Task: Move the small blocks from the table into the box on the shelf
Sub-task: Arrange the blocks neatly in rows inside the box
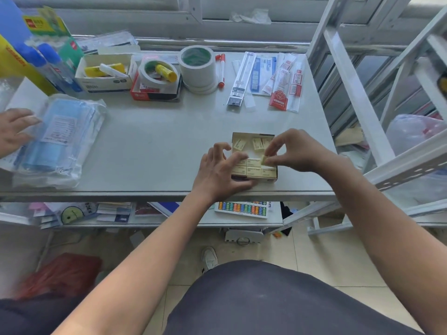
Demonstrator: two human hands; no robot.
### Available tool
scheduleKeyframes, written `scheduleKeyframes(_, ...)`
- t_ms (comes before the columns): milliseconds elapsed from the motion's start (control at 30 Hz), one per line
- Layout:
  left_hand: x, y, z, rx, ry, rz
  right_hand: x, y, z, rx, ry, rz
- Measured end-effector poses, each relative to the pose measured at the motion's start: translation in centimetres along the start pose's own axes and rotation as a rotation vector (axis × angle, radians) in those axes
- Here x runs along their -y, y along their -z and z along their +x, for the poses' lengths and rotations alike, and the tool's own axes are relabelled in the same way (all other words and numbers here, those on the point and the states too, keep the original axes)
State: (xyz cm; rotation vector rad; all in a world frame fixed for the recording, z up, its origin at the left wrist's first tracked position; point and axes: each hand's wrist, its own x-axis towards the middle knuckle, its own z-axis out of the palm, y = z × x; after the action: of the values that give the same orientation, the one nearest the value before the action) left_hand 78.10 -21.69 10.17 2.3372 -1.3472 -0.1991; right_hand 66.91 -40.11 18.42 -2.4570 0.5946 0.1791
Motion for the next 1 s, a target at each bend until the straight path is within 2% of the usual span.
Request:
scheduleKeyframes(167,-0.2,0.2,0.1,0.008,0.005,0.004,-0.3,-0.3,-0.2,-0.012,-0.004,0.022)
scheduleKeyframes(467,-0.4,0.3,0.0,0.014,0.021,0.006,0.5,0.0,1.2,0.093,-0.021,-0.178)
scheduleKeyframes(600,-0.3,0.4,0.0,0.004,0.017,0.003,0.3,-0.2,1.3,0.105,-0.013,-0.156)
scheduleKeyframes(800,-0.4,0.3,-0.1,-0.009,0.013,-0.014,-0.6,-1.0,0.6,0.026,0.004,0.0)
scheduleKeyframes(1000,-0.3,0.4,-0.1,0.002,0.011,0.003,0.1,-1.0,0.9,0.028,-0.064,-0.137)
